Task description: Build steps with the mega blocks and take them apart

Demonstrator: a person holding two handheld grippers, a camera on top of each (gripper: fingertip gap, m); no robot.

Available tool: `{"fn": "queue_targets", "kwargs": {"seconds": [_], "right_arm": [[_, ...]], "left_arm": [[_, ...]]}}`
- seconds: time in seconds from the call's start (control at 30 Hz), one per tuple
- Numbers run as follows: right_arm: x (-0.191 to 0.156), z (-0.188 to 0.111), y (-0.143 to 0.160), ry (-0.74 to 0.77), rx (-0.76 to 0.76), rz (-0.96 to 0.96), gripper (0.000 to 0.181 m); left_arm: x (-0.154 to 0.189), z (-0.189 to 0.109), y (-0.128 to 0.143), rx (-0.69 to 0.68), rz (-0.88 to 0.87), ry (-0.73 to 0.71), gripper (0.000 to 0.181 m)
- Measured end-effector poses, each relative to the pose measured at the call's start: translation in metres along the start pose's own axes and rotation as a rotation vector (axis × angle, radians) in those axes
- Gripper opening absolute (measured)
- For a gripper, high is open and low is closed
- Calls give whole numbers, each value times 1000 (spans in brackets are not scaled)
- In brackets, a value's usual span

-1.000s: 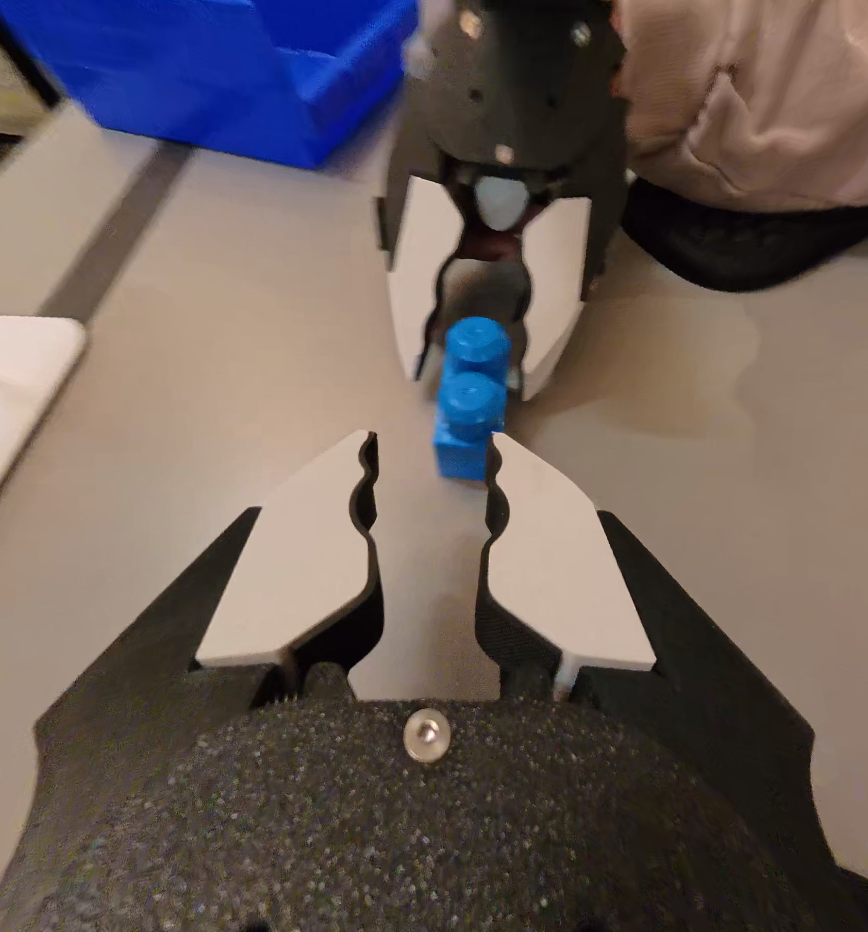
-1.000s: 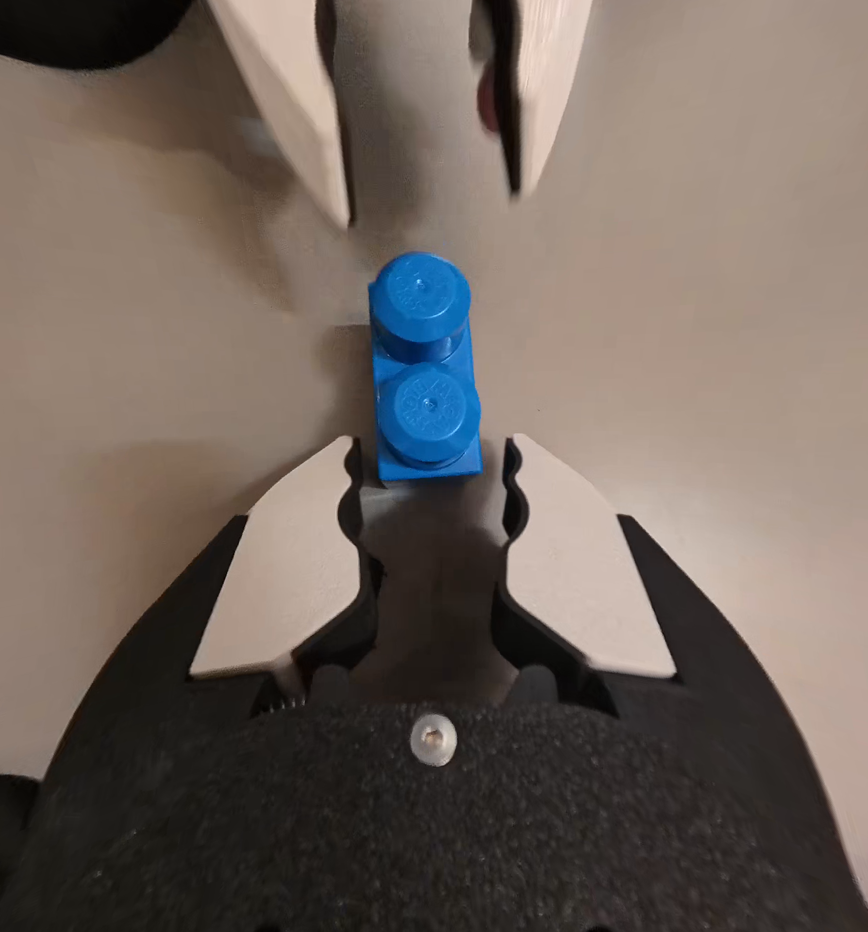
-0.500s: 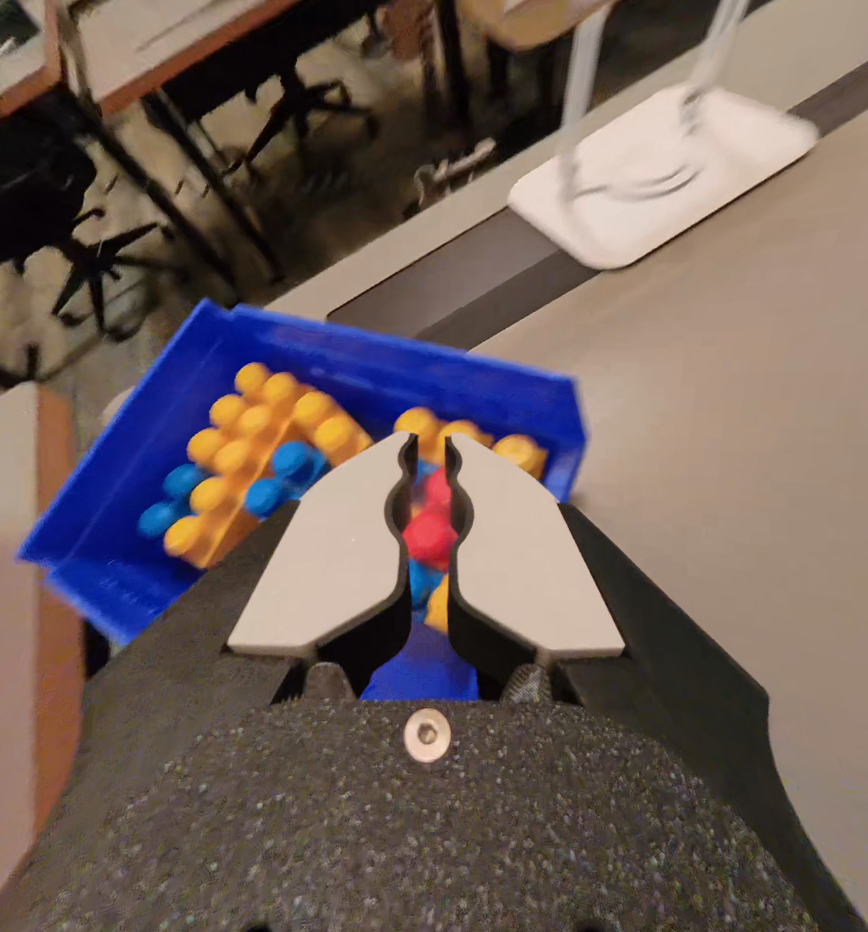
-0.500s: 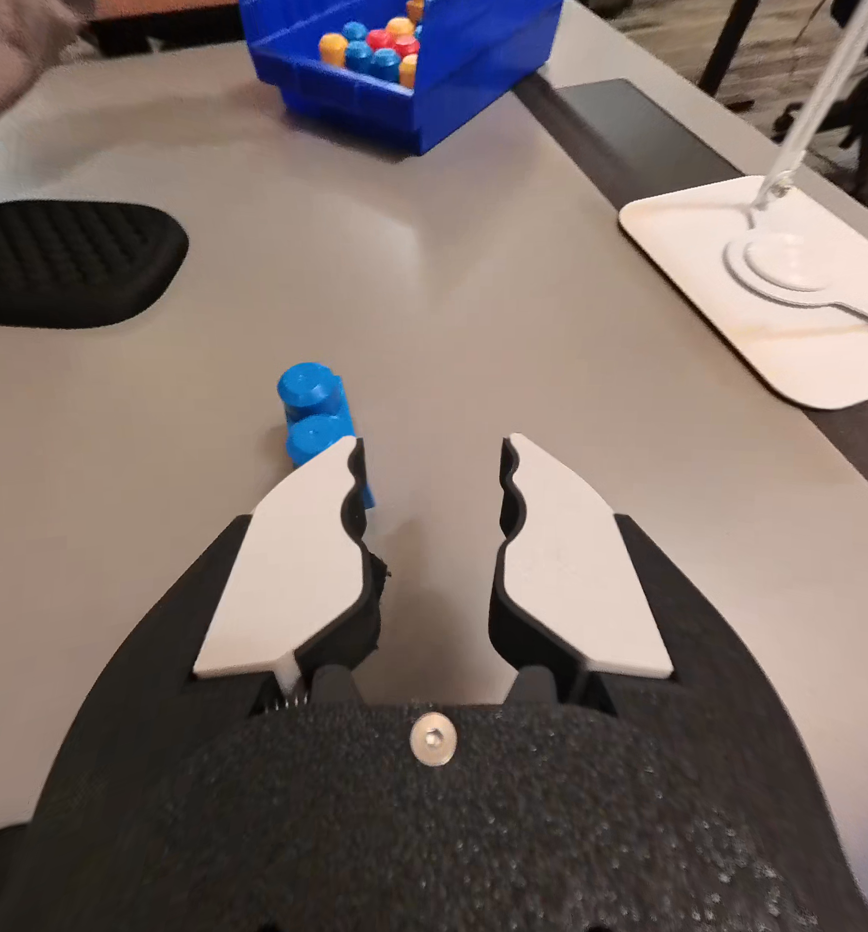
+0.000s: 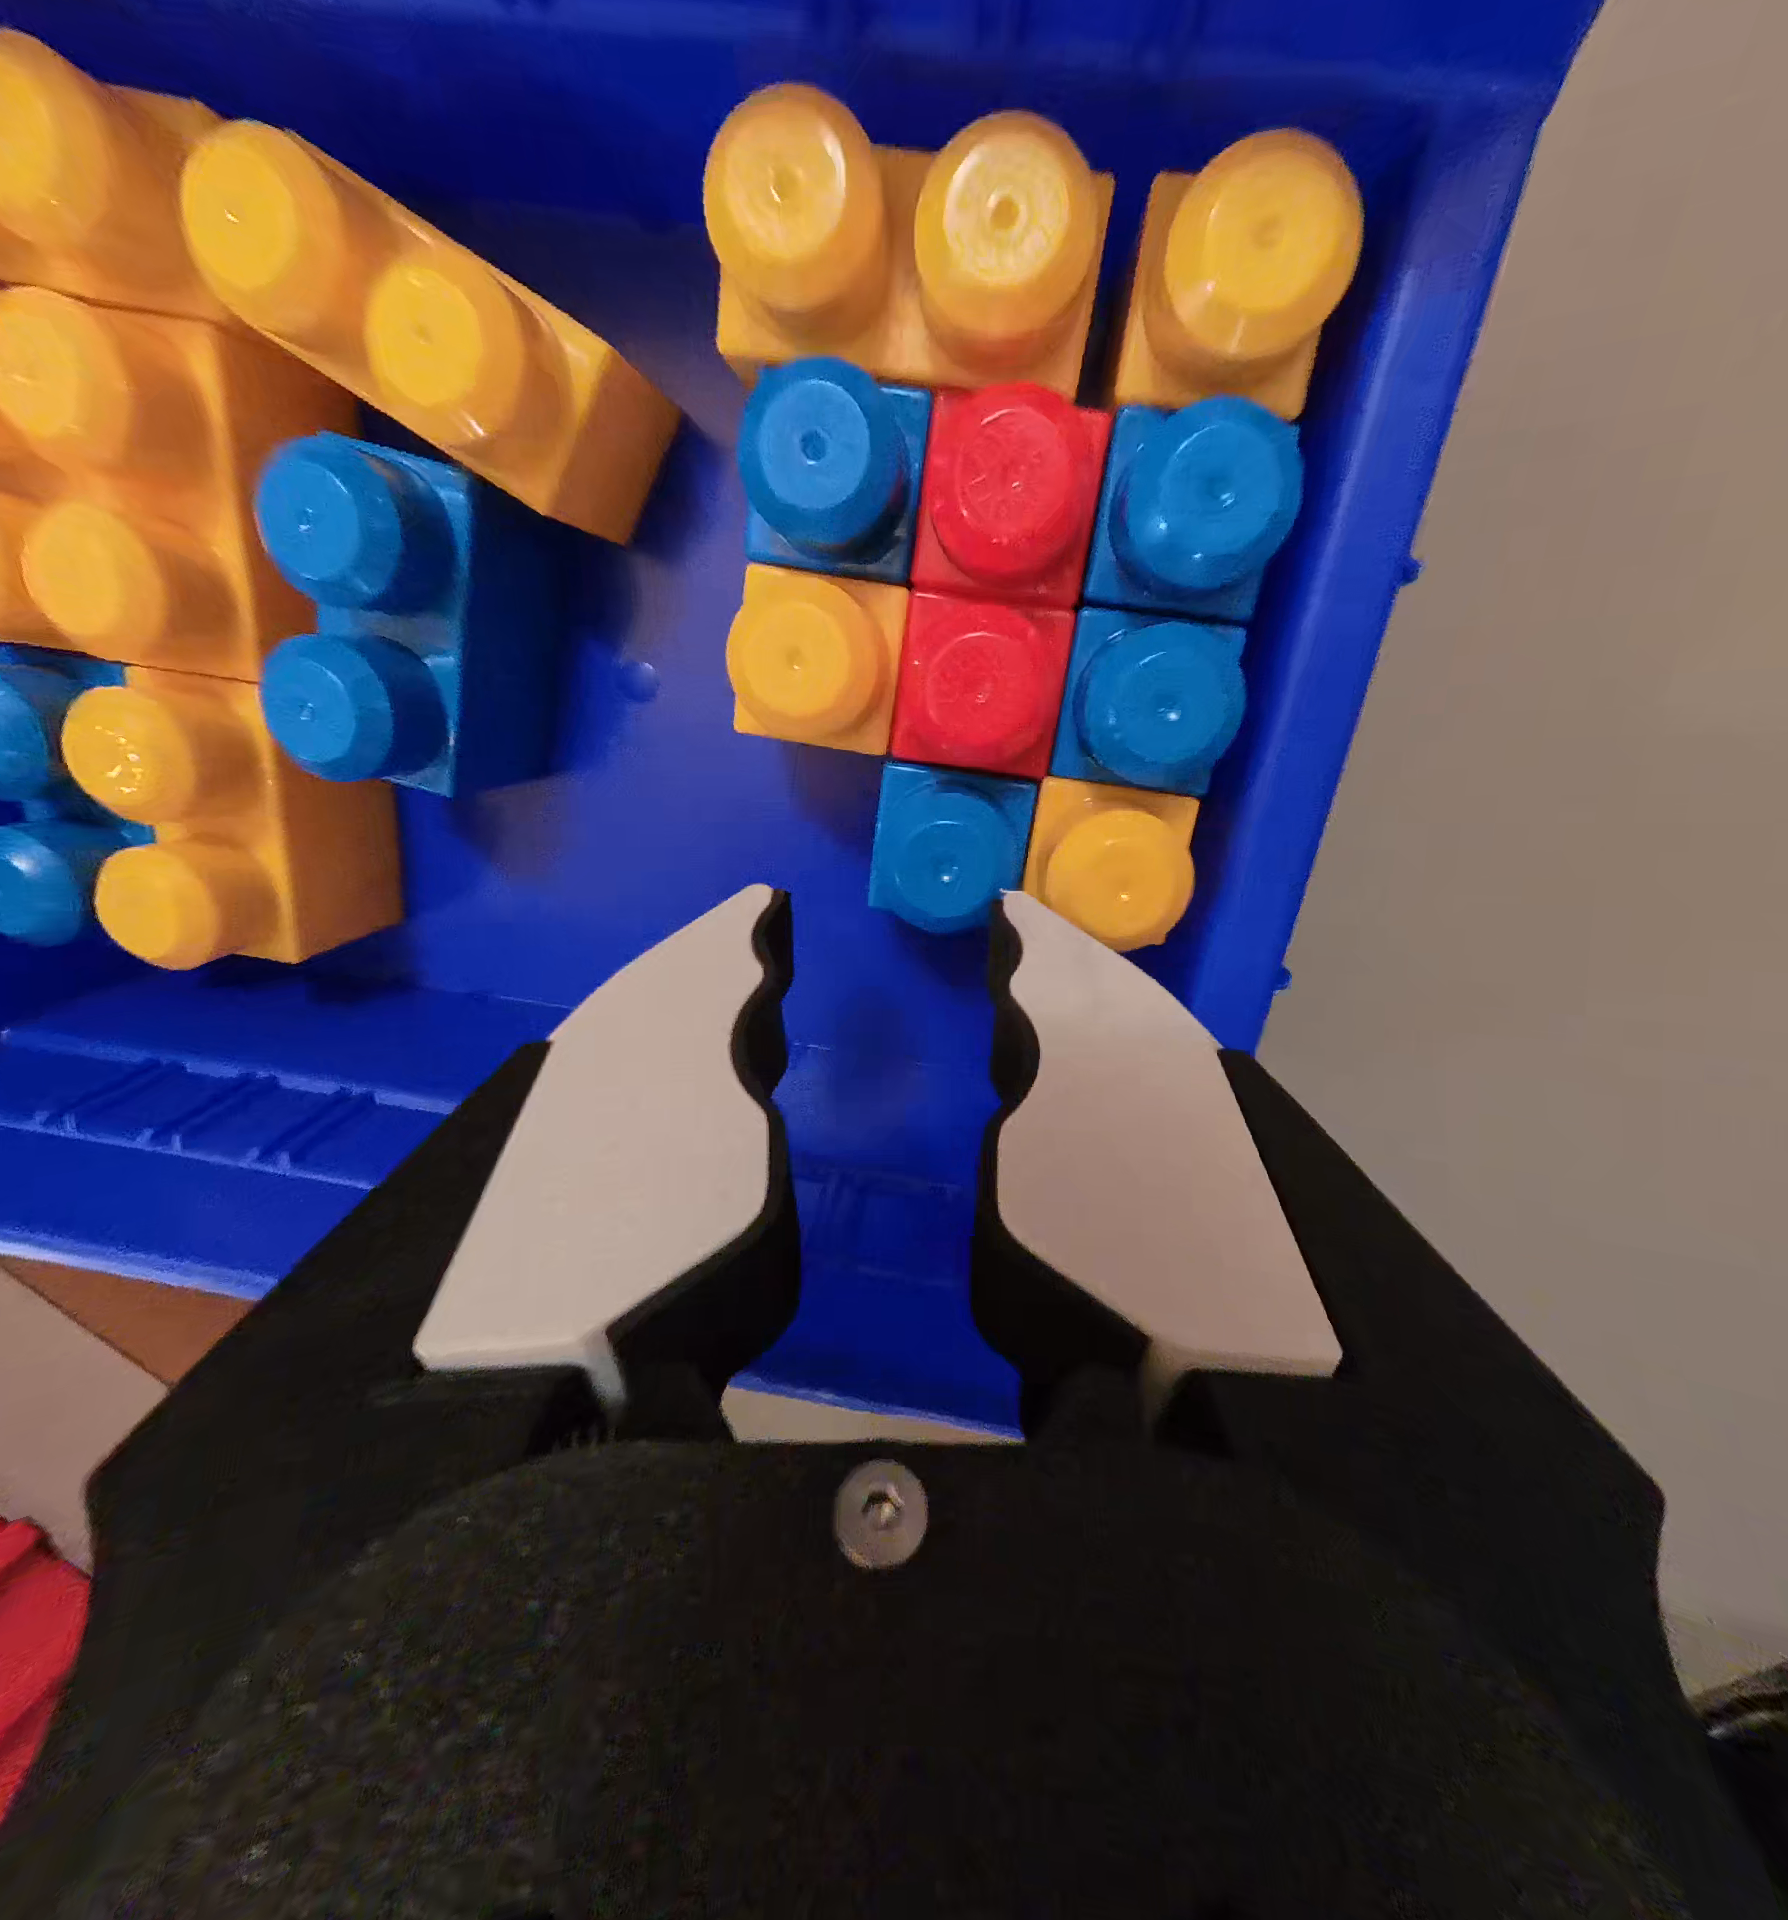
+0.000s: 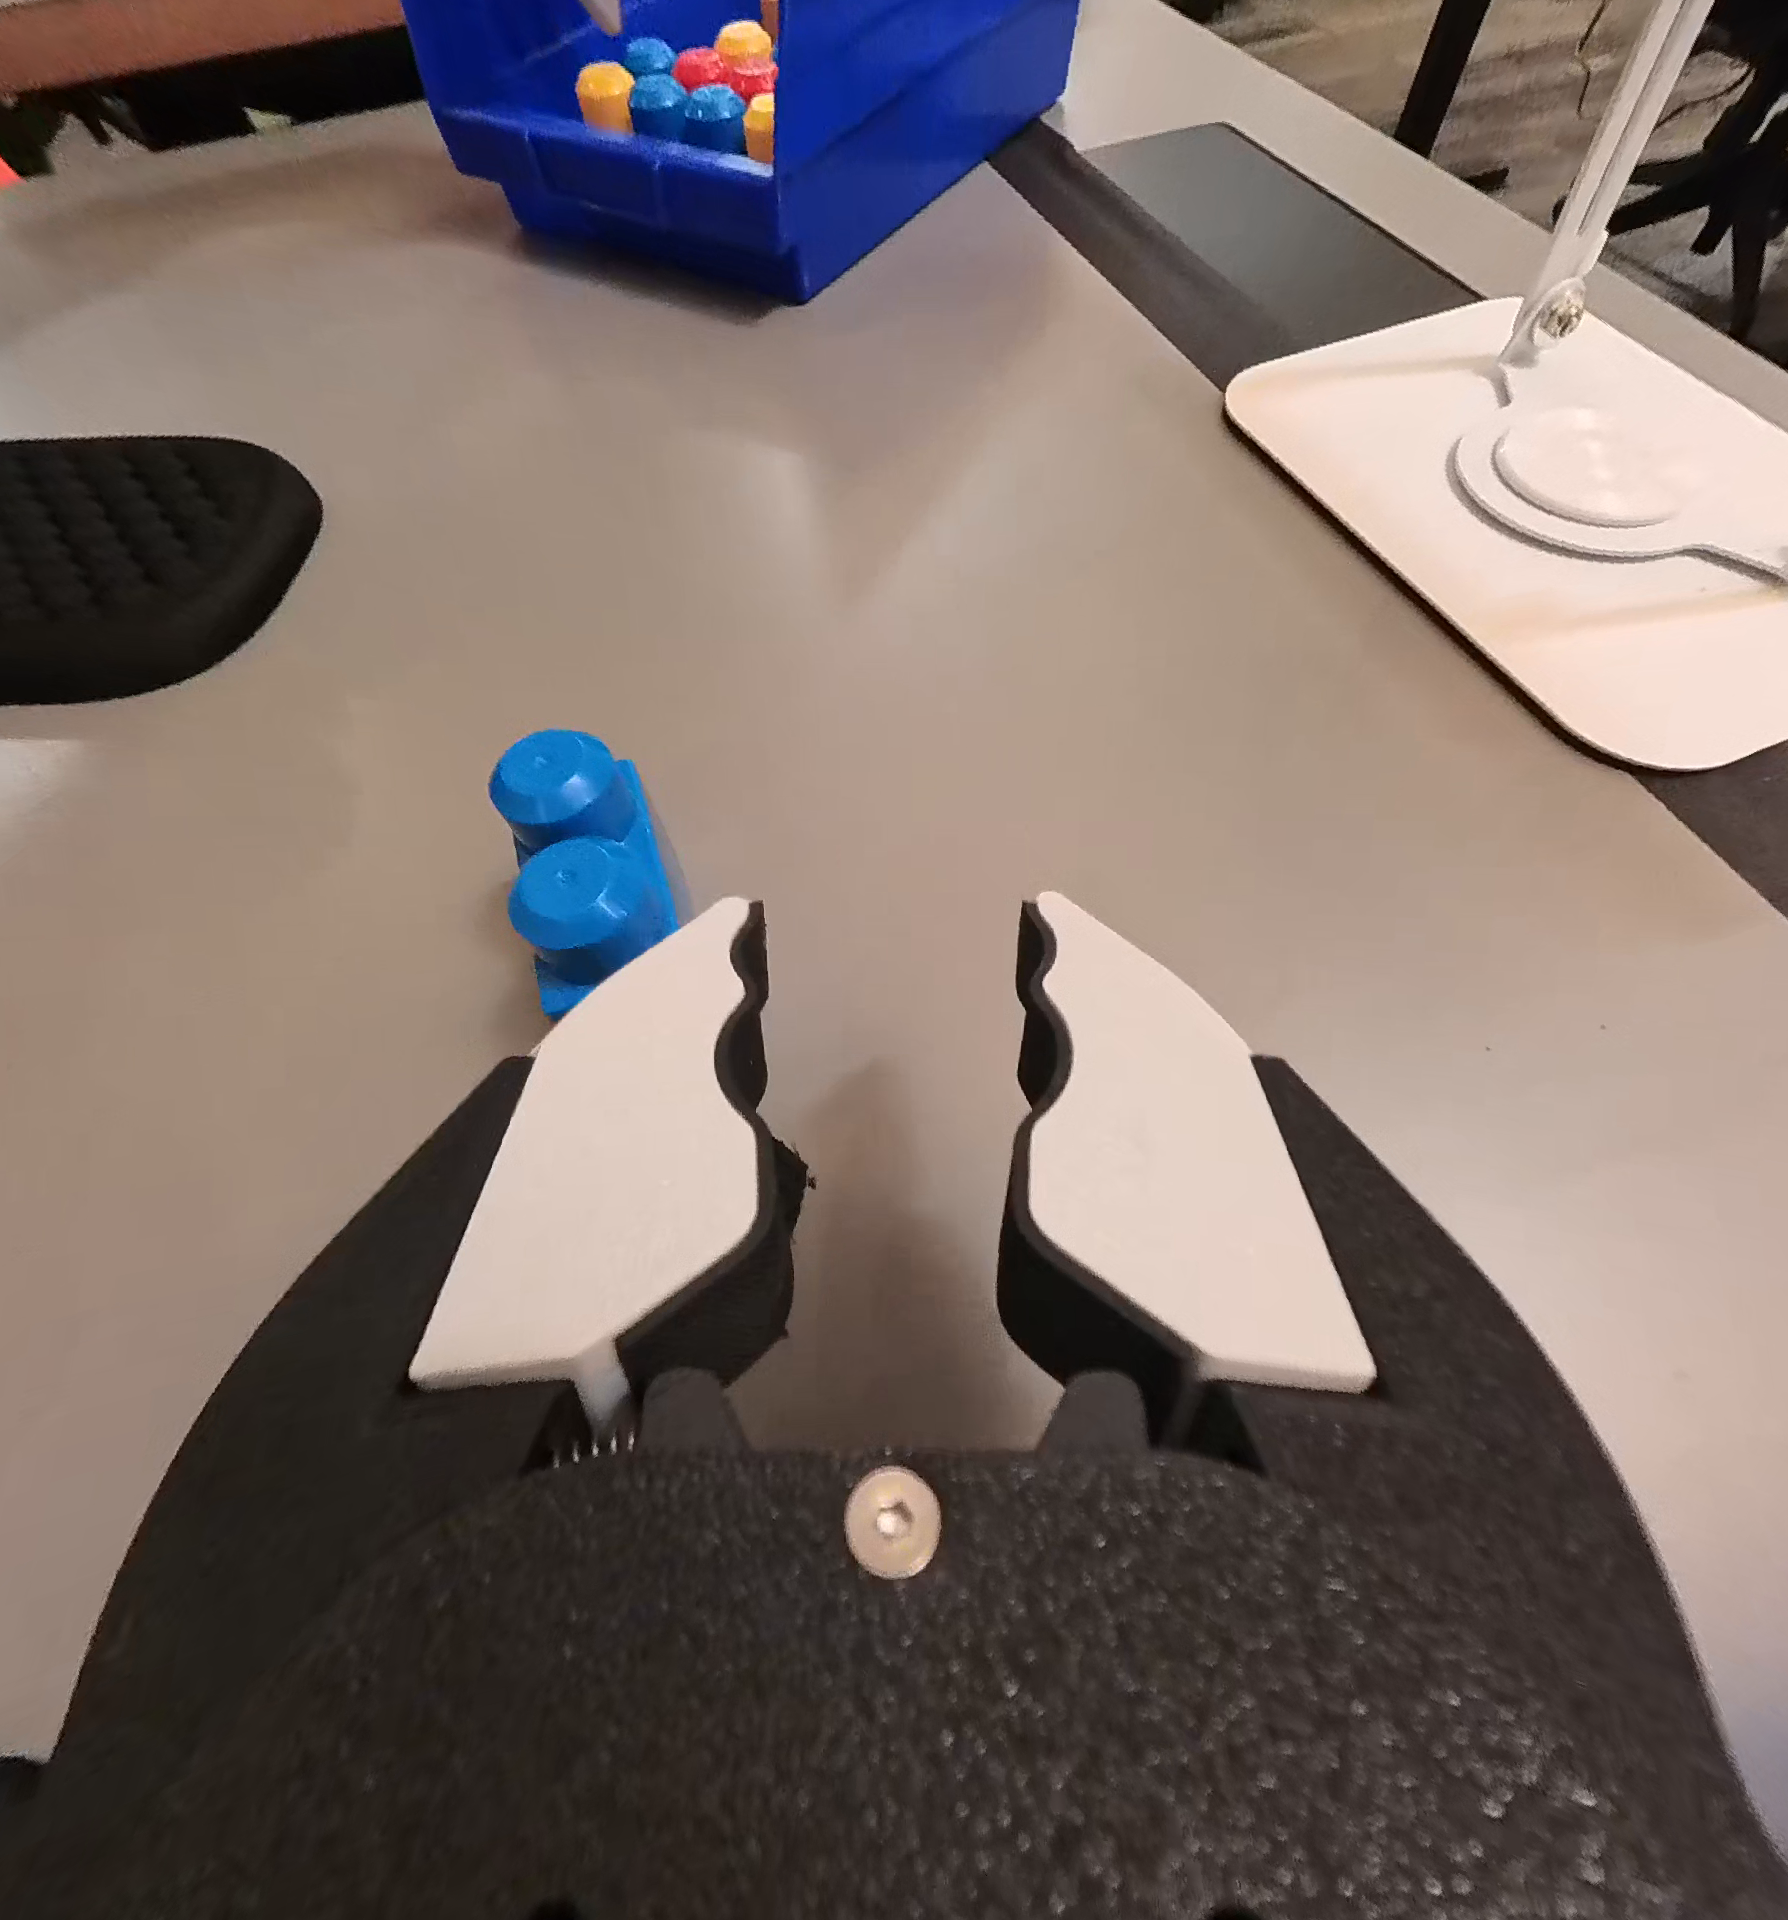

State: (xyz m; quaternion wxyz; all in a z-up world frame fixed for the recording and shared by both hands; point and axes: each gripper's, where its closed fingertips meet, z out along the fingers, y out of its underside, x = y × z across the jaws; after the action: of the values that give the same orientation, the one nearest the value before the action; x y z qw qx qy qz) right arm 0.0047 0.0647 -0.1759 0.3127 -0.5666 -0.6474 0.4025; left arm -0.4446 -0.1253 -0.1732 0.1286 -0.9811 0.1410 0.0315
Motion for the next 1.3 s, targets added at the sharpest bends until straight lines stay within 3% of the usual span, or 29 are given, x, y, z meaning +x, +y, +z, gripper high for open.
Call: {"fn": "queue_targets", "kwargs": {"seconds": [0.23,0.5,0.67,0.8,0.9,1.03,1.3], "right_arm": [[1,3,5,-1,-14,7,45],[1,4,6,2,-17,11,44],[3,3,3,13,-8,6,44],[4,-1,-3,19,23,14,43],[2,-1,-5,12,29,14,43],[-3,0,-5,-4,25,-1,44],[-13,-2,-13,-33,46,-29,45]], "left_arm": [[5,13,4,-68,16,68,38],[-2,19,2,-68,44,2,29],[-14,-9,2,-33,60,-101,29],[-8,-49,-17,71,100,-168,29],[19,-81,-50,216,154,-159,28],[81,-108,-99,409,272,-96,28],[220,-105,-170,703,441,141,28]]}}
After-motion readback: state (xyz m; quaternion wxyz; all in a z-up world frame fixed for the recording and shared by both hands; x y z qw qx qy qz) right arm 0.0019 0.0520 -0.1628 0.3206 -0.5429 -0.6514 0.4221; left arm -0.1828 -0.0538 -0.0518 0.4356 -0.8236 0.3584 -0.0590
